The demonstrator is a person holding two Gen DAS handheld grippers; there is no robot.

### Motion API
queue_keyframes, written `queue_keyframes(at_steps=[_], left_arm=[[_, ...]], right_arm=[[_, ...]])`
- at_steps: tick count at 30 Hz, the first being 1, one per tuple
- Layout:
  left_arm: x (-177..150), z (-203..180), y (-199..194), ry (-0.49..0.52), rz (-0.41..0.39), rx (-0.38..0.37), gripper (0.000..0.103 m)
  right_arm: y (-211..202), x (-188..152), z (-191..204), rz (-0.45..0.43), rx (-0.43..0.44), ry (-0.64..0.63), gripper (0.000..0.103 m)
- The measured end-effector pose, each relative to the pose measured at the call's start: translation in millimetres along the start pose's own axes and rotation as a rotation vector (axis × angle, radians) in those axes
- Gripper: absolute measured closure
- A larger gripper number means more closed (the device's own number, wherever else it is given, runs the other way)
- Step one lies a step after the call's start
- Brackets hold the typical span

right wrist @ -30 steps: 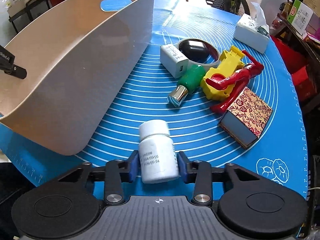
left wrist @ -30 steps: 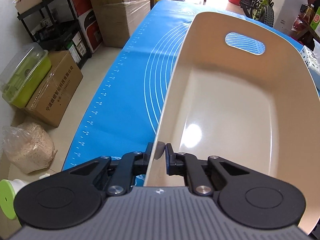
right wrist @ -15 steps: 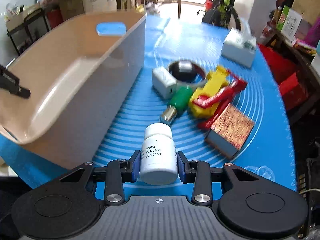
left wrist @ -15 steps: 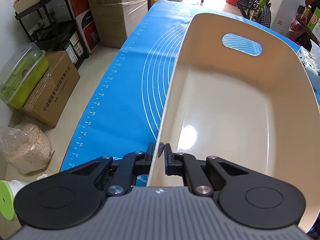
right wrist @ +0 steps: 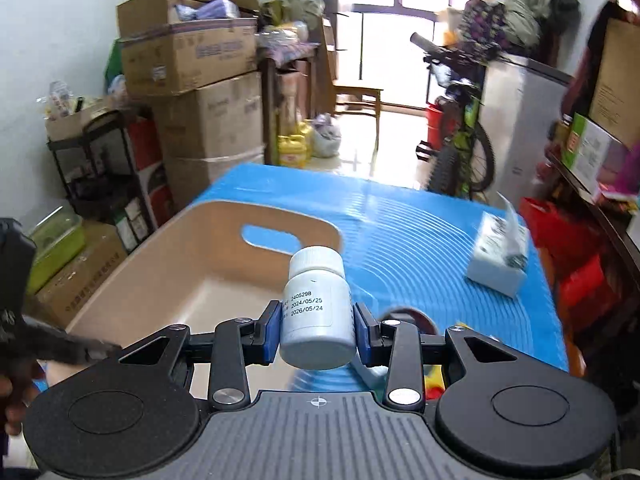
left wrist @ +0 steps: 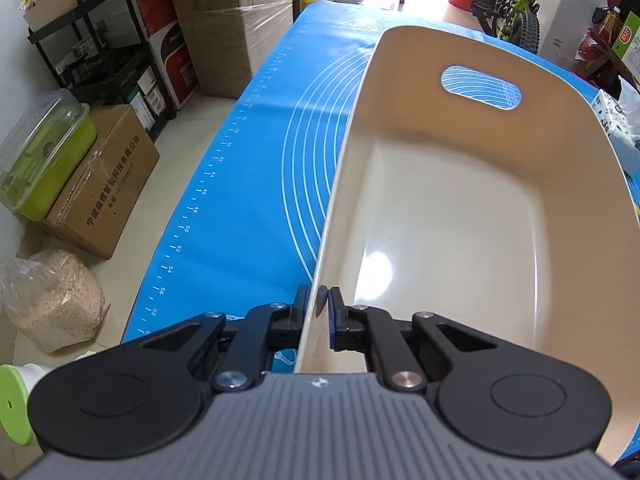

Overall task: Organize rigid objects
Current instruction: 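Grasp the white pill bottle with the right tool and drop it into the basket, then move the right tool to the red-patterned gift box and grasp it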

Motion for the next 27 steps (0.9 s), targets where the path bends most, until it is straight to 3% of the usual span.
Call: queue_keyframes(at_steps=[7,12,18,21,22,27], left_arm=[[0.0,-1.4,-0.4,0.013,0.001,0.01,0.092],[0.1,-1.1,-0.7,0.018,0.001,0.014,0.092],[0.0,-1.8,-0.9,0.024,0.001,0.02,0.092],[-0.1,-2.1,-1.2,0.028,0.0,0.023,0.092],[0.0,-2.3,-1.5,0.029,0.0,0.024,0.092],[0.3,-2.4,-1.6,0.031,0.0,0.025,0.092]], right_arm=[[45.1,-13.6,41.2,0.113,0.069,-0.065,0.058],[65.1,-42.6,70.2,0.203,0.073,-0.138,0.058],[82.1,-61.2,77.2,0.313,0.069,-0.162,0.058],[82.5,-58.9,73.9,0.34,0.063,-0.162,0.059],[81.7,-58.9,73.8,0.339,0.063,-0.162,0.053],[66.7,-52.8,70.9,0.298,0.106,-0.117,0.049]])
Point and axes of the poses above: each gripper's, at about its wrist camera, not at the fingertips, and y roughly the way its jaws point, z to its left, x to its top, the point moved 6 cm from there along y, roughly the way its jaws point, and after that the axes turned 2 degrees about y, right-handed, at the moved point
